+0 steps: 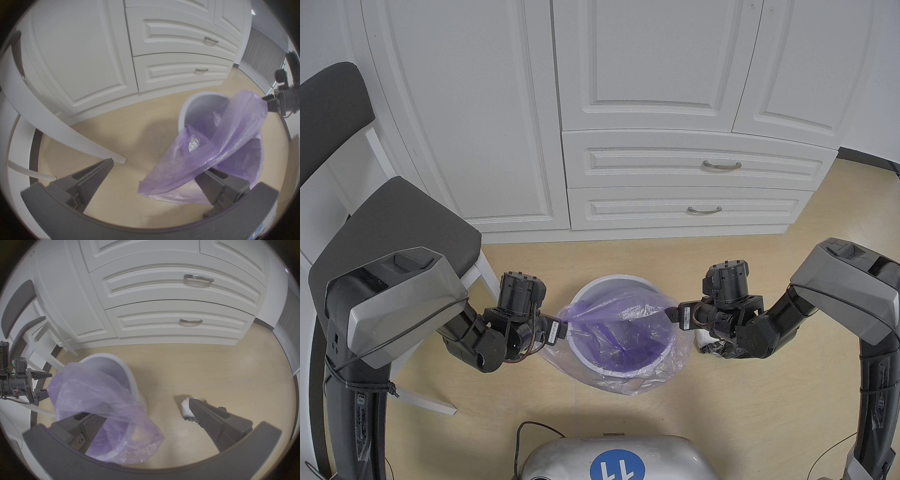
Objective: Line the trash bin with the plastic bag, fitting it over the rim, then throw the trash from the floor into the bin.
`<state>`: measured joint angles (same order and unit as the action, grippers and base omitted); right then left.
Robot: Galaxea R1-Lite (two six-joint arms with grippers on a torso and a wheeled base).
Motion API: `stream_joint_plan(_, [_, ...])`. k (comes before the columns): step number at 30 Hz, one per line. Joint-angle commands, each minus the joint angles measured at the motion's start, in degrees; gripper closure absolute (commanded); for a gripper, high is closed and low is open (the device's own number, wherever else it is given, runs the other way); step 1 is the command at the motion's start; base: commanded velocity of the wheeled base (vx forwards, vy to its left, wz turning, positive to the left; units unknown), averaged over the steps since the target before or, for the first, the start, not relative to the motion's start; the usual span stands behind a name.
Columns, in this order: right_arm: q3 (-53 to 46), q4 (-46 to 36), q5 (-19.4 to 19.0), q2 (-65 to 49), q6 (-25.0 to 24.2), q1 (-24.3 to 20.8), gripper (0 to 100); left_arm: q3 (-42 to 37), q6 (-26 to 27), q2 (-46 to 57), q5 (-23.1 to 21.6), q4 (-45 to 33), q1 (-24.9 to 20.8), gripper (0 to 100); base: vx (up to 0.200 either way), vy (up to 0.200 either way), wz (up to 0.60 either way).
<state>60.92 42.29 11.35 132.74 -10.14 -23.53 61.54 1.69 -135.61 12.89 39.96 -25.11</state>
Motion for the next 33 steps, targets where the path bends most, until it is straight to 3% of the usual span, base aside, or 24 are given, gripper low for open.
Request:
stream_joint_plan(1, [3.60, 0.25, 1.66, 3.40, -1.72, 0.41, 0, 1.57, 0.06, -0.97, 0.47, 1.52, 2.09, 0, 0.000, 0.000, 0.00])
stream_joint_plan(6, [8.87, 0.34, 3.68, 6.74, -5.68, 0.50, 0, 3.24, -0.55, -1.24, 0.30, 3.11, 2.79, 0, 0.000, 0.000, 0.00])
stream_joint_plan(14, [18.62, 2.10, 6.14, 12.36, -13.50, 0.94, 0, 11.85, -8.81, -6.42, 0.83, 5.74, 1.73, 0, 0.000, 0.000, 0.00])
stream_joint_plan(26, [26.27, 8.34, 6.14, 19.75, -16.40, 2.70, 0, 24.16, -10.75, -16.79, 7.15, 11.02, 0.85, 0, 0.000, 0.000, 0.00])
stream_joint_plan(33, [30.75, 8.25, 6.14, 23.00, -18.42, 3.84, 0, 31.10, -12.68, -22.33, 7.77, 13.48, 0.68, 0, 0.000, 0.000, 0.00])
